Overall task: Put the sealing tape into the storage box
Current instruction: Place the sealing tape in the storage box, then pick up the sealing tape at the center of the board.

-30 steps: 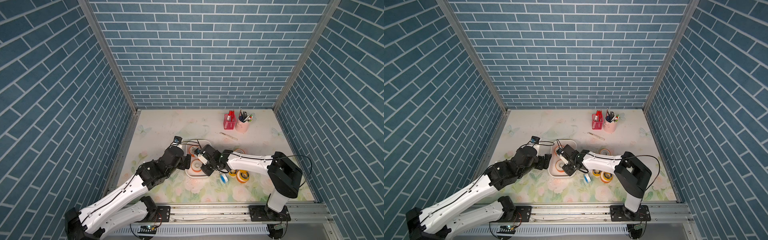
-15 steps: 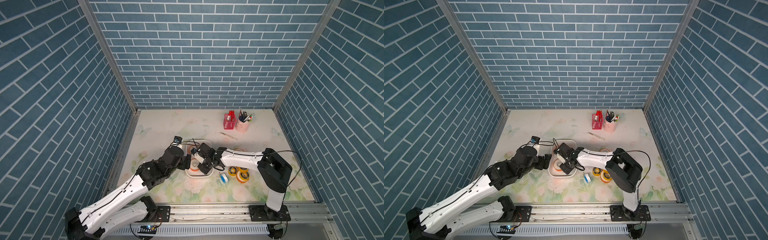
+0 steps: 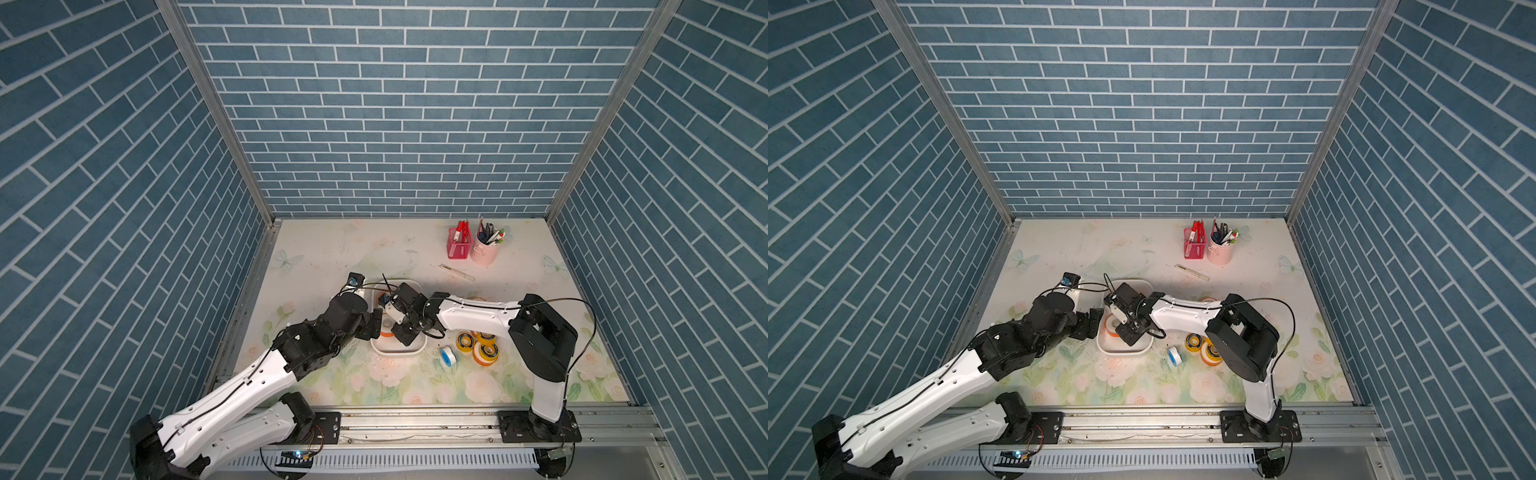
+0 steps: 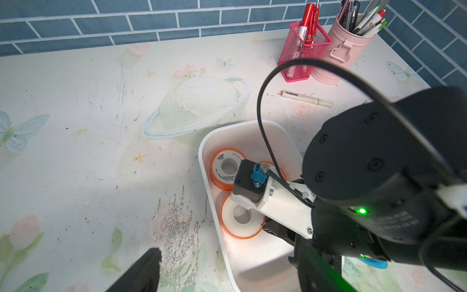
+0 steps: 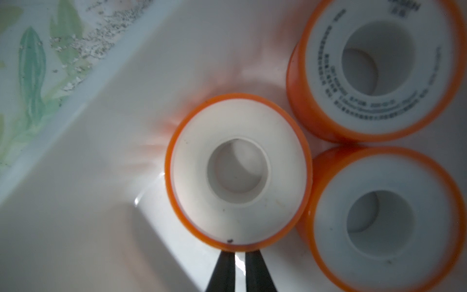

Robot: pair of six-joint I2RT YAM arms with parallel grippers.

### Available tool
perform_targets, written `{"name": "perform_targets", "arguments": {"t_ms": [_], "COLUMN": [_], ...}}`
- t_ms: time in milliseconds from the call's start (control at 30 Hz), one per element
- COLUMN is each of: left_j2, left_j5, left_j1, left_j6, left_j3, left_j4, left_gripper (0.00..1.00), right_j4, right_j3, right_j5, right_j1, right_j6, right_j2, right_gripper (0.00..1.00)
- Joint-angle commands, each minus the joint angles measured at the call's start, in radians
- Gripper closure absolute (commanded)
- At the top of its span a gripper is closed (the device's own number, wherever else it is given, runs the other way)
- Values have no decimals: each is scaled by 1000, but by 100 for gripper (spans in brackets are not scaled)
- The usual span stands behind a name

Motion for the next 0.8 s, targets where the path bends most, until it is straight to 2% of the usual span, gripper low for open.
{"name": "perform_targets", "arguments": {"t_ms": [0,267,467,600,767], "left_j2": [-9,-1,37,141,438], "left_j5": [3,24,105,168,87], "left_j1": [6,6,7,-16,-108], "left_j6": [6,13,14,-13,-49], "left_j3": [-14,-10,14,66,263], "left_j4": [-1,4,37,117,138], "left_gripper": [12,12,11,11,11], "right_j4": [24,145,332,424,457], "right_j3": [-13,-192,-460,-637,-791], "right_j5": [-23,-31,71,136,312], "right_j1": [-8,-91,-244,-379,-500], "right_j6": [-9,45,124,193,247], "right_j2": [-82,-339,-638,-812,-978], "right_gripper": [86,85,81,77,67]}}
